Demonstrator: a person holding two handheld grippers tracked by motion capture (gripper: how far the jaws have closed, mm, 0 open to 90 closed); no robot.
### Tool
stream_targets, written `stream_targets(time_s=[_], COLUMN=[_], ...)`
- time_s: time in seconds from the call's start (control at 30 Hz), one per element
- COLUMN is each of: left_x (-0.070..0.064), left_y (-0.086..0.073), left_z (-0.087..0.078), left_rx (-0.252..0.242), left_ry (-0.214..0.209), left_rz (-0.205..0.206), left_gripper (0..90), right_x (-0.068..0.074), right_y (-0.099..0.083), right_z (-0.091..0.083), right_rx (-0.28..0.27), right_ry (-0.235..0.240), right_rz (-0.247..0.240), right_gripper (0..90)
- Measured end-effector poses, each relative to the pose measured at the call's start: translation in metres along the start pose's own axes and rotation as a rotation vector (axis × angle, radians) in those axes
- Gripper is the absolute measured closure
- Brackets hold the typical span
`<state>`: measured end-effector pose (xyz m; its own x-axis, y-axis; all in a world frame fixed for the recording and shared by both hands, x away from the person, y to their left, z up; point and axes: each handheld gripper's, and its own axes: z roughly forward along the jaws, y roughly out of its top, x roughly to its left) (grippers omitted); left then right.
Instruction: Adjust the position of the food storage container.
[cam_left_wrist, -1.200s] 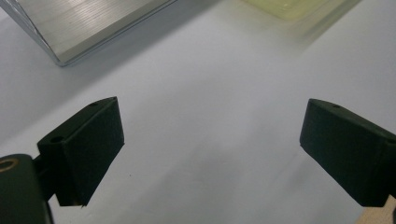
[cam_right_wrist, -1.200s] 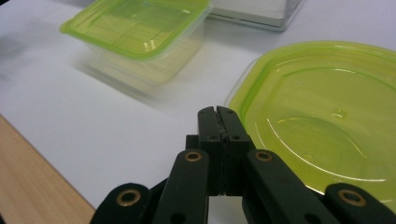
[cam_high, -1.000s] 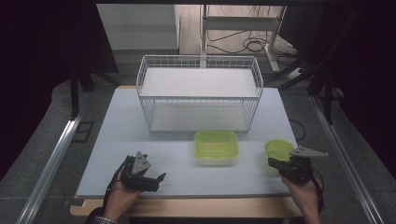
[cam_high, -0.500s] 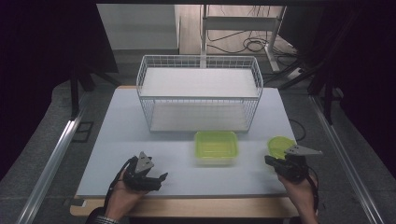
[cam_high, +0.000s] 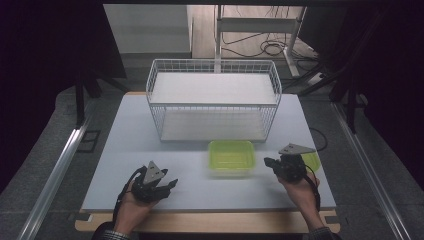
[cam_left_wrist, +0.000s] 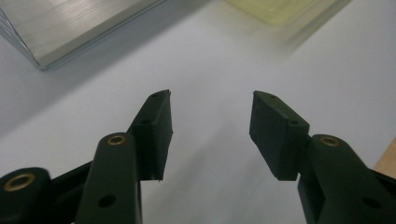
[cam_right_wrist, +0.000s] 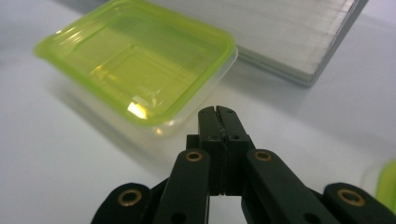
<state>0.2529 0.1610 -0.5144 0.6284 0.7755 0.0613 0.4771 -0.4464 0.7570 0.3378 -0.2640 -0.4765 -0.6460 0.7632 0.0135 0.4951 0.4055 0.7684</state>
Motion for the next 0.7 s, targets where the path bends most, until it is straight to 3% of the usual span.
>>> stream_targets(time_s=[0.17, 0.37, 0.53, 0.7], left_x=[-0.003, -0.004, -0.003, -0.004], left_y=[-0.002, -0.002, -0.002, -0.002], left_z=[0.004, 0.005, 0.006, 0.006], left_rx=[0.013, 0.01, 0.012, 0.019], left_ry=[0.015, 0.018, 0.018, 0.02], left_rz=[0.028, 0.033, 0.032, 0.04], left_gripper=[35.5, 30.2, 28.9, 27.9], right_x=[-0.002, -0.006, -0.006, 0.007], right_y=[0.017, 0.035, 0.045, 0.066], right_z=[0.019, 0.039, 0.054, 0.082], right_rx=[0.01, -0.003, -0.008, -0.012], right_ry=[-0.038, -0.04, -0.028, -0.01], right_rz=[0.033, 0.051, 0.032, -0.006], right_gripper=[89.2, 89.1, 89.1, 89.1])
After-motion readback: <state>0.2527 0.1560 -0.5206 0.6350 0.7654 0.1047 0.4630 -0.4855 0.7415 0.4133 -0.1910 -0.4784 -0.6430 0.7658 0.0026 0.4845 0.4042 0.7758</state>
